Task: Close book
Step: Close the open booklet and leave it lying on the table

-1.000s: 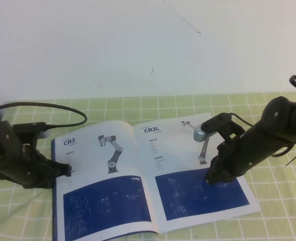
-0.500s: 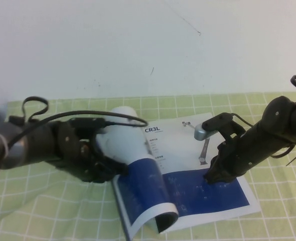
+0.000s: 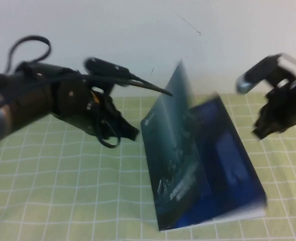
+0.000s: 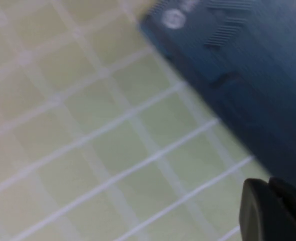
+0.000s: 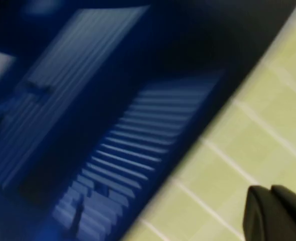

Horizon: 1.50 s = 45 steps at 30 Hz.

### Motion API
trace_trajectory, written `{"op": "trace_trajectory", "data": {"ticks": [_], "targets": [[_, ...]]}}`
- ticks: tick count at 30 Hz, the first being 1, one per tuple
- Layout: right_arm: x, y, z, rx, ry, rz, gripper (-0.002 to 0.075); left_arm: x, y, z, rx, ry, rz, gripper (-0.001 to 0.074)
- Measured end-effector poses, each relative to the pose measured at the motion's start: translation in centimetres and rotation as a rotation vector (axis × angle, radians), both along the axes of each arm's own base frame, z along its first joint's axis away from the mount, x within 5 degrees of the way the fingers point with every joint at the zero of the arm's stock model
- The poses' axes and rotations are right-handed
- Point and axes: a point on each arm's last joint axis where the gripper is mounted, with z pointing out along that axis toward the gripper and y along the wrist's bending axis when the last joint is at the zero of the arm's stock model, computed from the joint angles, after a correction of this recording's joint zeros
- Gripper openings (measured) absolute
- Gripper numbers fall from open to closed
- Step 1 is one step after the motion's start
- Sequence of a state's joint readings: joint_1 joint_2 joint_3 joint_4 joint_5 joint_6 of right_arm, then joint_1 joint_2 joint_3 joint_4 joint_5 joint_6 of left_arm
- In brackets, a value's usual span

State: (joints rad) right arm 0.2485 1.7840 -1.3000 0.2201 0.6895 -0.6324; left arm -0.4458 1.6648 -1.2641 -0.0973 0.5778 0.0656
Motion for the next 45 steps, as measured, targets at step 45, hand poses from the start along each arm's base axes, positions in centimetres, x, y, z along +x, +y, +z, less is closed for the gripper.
{"op": "trace_trajectory", "data": {"ticks": [45], "targets": [[-29.4, -9.7, 1.5, 0.156, -0.611, -0.418, -0.0003, -24.5, 14.1, -5.6, -0.005, -0.475, 0.142, -0.0004]]}}
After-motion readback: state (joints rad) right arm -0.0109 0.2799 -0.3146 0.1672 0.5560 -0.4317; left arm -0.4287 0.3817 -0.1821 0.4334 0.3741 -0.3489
